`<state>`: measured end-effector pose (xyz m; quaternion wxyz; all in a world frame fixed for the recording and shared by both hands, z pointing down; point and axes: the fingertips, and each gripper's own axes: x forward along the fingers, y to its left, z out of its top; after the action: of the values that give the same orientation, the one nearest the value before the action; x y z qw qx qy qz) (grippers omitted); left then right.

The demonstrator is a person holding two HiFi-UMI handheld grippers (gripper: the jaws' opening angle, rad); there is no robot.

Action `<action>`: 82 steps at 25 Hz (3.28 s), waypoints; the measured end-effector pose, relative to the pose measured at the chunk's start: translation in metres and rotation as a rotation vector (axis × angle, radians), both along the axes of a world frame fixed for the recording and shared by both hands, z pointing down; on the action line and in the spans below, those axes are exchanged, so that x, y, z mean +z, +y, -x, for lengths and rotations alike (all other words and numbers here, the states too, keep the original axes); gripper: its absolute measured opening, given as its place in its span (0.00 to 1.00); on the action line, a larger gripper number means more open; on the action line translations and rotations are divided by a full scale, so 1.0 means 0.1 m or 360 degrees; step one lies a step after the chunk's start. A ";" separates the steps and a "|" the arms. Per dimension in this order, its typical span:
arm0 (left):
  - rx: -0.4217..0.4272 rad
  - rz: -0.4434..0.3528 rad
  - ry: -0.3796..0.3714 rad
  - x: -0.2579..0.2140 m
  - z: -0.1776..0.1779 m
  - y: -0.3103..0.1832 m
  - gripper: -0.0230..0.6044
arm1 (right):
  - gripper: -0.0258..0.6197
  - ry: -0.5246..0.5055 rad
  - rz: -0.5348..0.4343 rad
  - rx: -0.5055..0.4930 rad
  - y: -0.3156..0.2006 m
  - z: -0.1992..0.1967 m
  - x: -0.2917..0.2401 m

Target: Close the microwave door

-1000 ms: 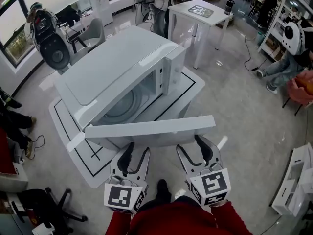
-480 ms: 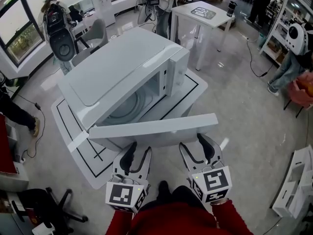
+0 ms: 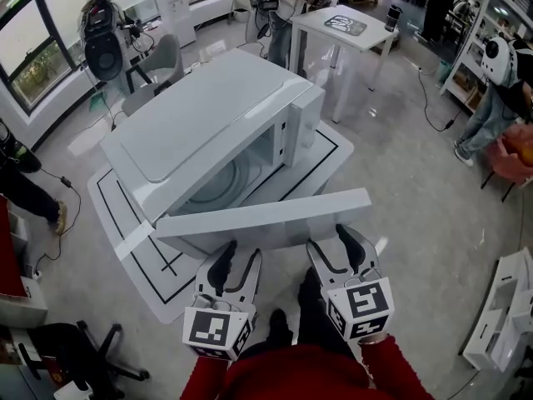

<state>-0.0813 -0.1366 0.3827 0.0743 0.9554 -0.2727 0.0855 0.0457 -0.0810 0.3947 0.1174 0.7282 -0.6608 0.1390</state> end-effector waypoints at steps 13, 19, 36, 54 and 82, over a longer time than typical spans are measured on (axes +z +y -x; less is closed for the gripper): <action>-0.0044 -0.0010 0.0006 -0.02 -0.02 -0.09 0.33 | 0.42 0.0039 -0.0003 -0.0070 -0.22 -0.06 0.01; -0.0069 -0.0014 0.0003 -0.03 -0.04 -0.15 0.32 | 0.42 0.0049 0.0008 -0.0125 -0.35 -0.05 0.04; -0.0166 -0.0025 -0.0004 -0.08 -0.11 -0.25 0.32 | 0.42 0.0040 -0.0025 -0.0264 -0.65 -0.07 -0.01; -0.0230 -0.0017 -0.0014 -0.10 -0.38 -0.35 0.32 | 0.42 0.0015 -0.0040 -0.0385 -0.89 -0.20 -0.03; -0.0417 0.0015 -0.0028 -0.16 -0.56 -0.57 0.32 | 0.42 -0.0013 -0.0056 -0.0642 -1.32 -0.23 -0.16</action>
<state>-0.0258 -0.1940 0.3669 0.0870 0.9105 -0.3954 0.0846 0.0691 -0.2129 0.3791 0.1274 0.5825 -0.7960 0.1039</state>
